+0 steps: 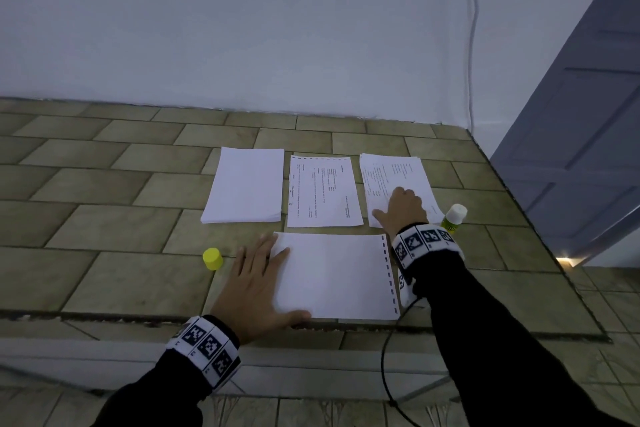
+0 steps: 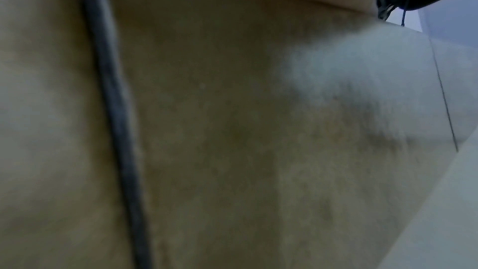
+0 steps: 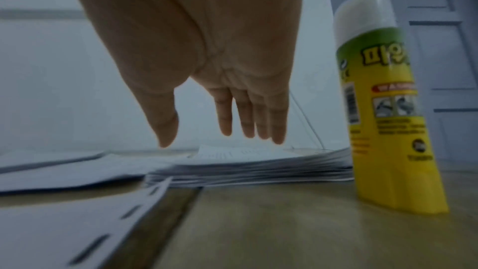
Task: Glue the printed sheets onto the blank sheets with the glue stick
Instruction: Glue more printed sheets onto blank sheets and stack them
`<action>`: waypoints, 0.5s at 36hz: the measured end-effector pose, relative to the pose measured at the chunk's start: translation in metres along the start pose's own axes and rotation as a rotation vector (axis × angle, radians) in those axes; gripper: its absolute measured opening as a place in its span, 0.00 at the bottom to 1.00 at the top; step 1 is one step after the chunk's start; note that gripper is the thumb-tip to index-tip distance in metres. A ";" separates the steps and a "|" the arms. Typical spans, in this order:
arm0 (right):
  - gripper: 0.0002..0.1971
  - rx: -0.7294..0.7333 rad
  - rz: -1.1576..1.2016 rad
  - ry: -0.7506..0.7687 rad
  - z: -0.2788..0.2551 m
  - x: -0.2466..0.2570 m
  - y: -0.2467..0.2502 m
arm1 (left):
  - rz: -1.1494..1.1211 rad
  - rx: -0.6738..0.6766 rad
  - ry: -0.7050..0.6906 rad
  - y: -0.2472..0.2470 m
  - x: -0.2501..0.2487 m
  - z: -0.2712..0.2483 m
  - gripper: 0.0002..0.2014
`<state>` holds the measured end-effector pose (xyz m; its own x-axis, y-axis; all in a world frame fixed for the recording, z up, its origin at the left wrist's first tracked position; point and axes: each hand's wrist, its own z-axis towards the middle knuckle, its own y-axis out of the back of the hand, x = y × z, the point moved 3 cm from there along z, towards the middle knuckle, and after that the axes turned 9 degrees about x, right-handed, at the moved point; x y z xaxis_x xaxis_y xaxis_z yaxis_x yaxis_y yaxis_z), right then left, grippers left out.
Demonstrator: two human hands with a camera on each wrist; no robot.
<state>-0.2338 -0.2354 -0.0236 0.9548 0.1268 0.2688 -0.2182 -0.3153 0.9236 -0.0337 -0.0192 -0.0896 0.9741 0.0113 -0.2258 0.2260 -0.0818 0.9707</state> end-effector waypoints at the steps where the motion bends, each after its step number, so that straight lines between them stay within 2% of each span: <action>1: 0.29 0.029 -0.014 -0.040 0.005 -0.001 -0.002 | -0.008 -0.010 -0.007 0.000 0.000 0.000 0.60; 6: 0.33 0.139 -0.078 -0.094 0.017 -0.005 -0.008 | -0.008 -0.008 -0.008 -0.001 0.002 -0.001 0.60; 13: 0.28 0.096 -0.134 -0.031 0.017 -0.001 -0.002 | -0.020 -0.009 0.001 0.002 0.002 -0.001 0.61; 18: 0.25 0.065 -0.004 0.013 0.013 -0.006 0.001 | -0.032 -0.015 0.000 0.001 0.002 -0.001 0.59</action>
<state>-0.2374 -0.2493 -0.0278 0.9529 0.1406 0.2687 -0.1999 -0.3750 0.9052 -0.0313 -0.0180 -0.0895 0.9663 0.0138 -0.2569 0.2573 -0.0669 0.9640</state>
